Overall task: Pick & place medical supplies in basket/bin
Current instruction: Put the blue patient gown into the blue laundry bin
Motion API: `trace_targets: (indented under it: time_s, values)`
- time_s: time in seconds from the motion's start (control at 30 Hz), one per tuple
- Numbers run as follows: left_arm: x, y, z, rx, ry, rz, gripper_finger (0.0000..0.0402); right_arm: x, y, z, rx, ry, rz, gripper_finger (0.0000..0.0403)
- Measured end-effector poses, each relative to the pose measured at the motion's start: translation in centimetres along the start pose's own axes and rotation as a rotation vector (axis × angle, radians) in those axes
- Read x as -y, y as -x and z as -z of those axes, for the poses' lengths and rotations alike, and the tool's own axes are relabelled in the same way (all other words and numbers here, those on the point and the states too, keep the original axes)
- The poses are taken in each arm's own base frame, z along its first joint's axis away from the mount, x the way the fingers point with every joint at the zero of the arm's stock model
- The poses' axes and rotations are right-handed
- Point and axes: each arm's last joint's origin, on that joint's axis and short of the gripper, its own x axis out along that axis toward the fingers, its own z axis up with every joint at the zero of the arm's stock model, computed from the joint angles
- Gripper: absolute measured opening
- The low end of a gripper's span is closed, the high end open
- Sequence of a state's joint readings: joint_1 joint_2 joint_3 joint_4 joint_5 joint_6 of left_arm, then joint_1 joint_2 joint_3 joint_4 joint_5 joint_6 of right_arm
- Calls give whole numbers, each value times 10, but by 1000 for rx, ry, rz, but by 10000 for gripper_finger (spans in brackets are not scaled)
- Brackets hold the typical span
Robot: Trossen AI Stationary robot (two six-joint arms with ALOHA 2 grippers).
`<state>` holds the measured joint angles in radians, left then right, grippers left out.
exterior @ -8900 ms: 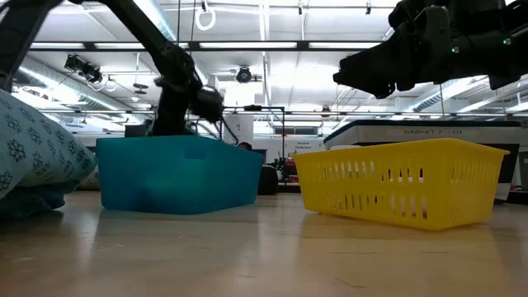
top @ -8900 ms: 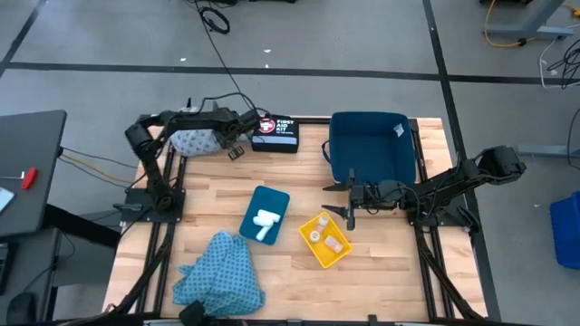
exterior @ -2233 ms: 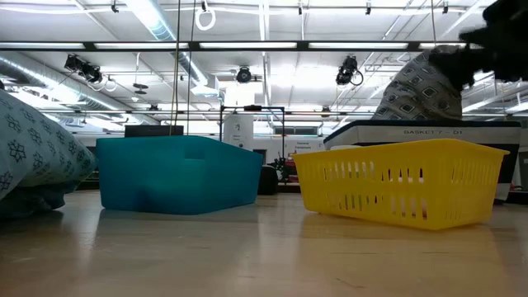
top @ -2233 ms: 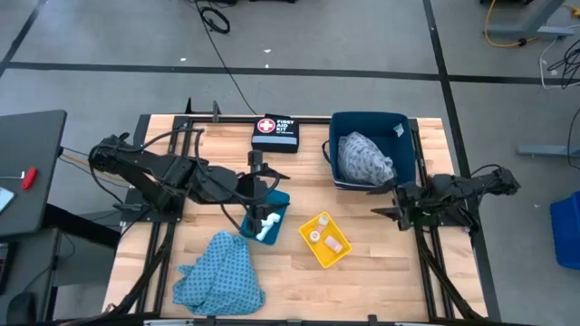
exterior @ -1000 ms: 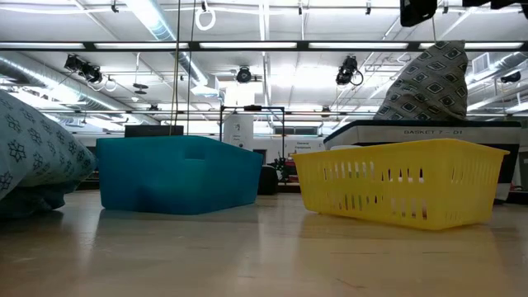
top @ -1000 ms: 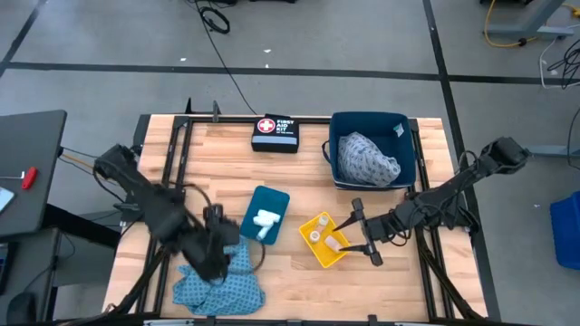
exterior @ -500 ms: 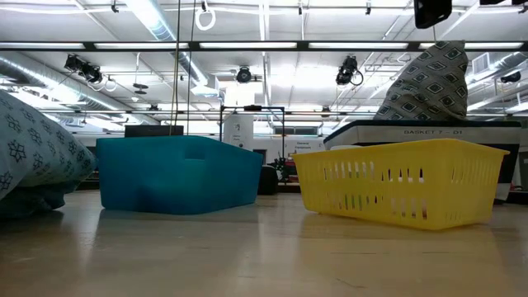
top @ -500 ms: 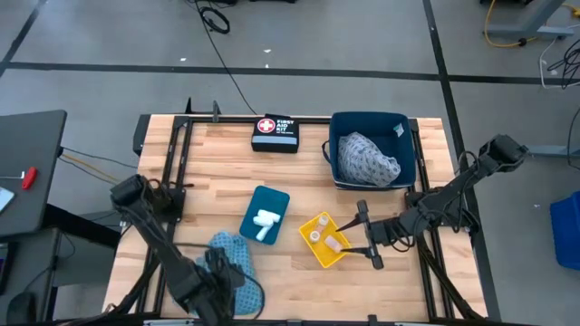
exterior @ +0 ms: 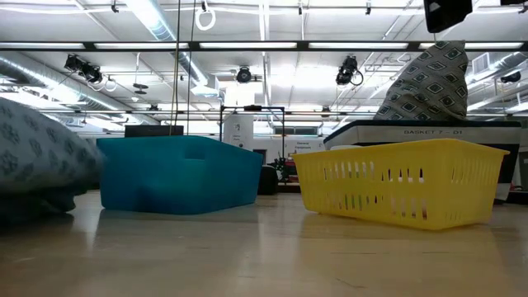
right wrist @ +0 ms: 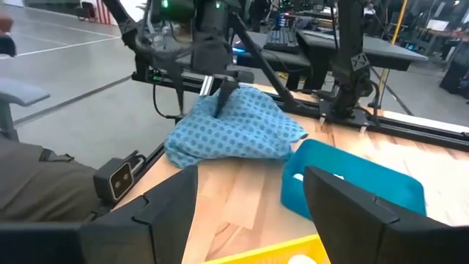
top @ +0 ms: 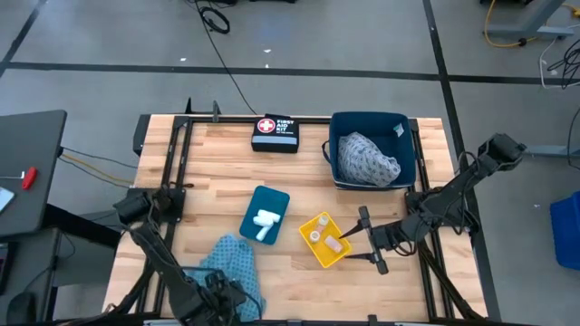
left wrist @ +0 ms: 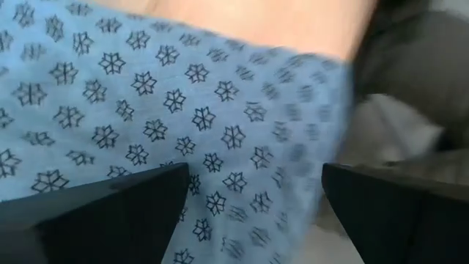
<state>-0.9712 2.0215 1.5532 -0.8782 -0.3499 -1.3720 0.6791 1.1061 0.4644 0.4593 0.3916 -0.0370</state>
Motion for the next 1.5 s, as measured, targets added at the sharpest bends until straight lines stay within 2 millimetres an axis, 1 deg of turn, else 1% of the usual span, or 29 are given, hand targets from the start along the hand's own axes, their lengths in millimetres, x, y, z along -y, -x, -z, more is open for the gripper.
trace_targets:
  time_s: [0.17, 0.3, 0.37, 0.47, 0.53, 0.57, 0.63, 0.73, 0.77, 0.8, 0.9, 1.0, 1.1, 1.17, 1.2, 1.27, 1.33, 1.43, 1.5]
  values:
    - [-3, -36, 14, -81, -132, -116, 318, -4, 2, 1, -12, 3, 14, 258]
    - [-5, -65, 18, -171, -173, -175, 318, -7, 3, 2, -22, -3, 23, 258]
    - [-7, -73, 19, -193, -172, -200, 318, -9, 4, 2, -23, -11, 24, 258]
    - [-11, -76, 18, -178, -165, -243, 309, -11, 6, 2, -23, -8, 31, 258]
    - [-14, -75, 17, -155, -140, -285, 282, -13, 7, 2, -22, -10, 37, 258]
    - [-16, -74, 16, -149, -132, -306, 261, -14, 7, 2, -21, -12, 42, 258]
    - [-21, -75, 14, -140, -117, -344, 204, -16, 8, 2, -20, -12, 38, 258]
    - [-24, -75, 14, -126, -108, -374, 88, -17, 8, 2, -20, -11, 33, 258]
    - [-24, -75, 14, -115, -104, -375, 56, -17, 9, 2, -20, -12, 32, 258]
    - [-24, -75, 14, -102, -97, -378, 52, -17, 9, 2, -20, -13, 33, 258]
    - [-21, -64, 13, -33, -85, -392, 52, -17, 9, 2, -20, -14, 33, 258]
    - [-15, -44, 10, 74, -107, -444, 52, -17, 8, 2, -16, -19, 33, 258]
    - [-5, -11, -2, 163, -128, -479, 52, -17, 9, 2, -17, -20, 33, 258]
    - [-3, 12, -10, 199, -160, -522, 52, -17, 9, 2, -17, -28, 33, 258]
    - [0, 20, -14, 225, -162, -514, 52, -17, 9, 2, -18, -29, 33, 258]
    - [5, 31, -23, 272, -205, -458, 52, -17, 8, 2, -18, -28, 34, 258]
    - [2, 43, -33, 303, -198, -452, 52, -17, 9, 2, -15, -25, 33, 258]
    - [-3, 57, -42, 323, -213, -430, 52, -17, 9, 1, -7, -20, 32, 258]
    - [-4, 61, -47, 347, -227, -434, 52, -17, 8, 1, -8, -16, 33, 258]
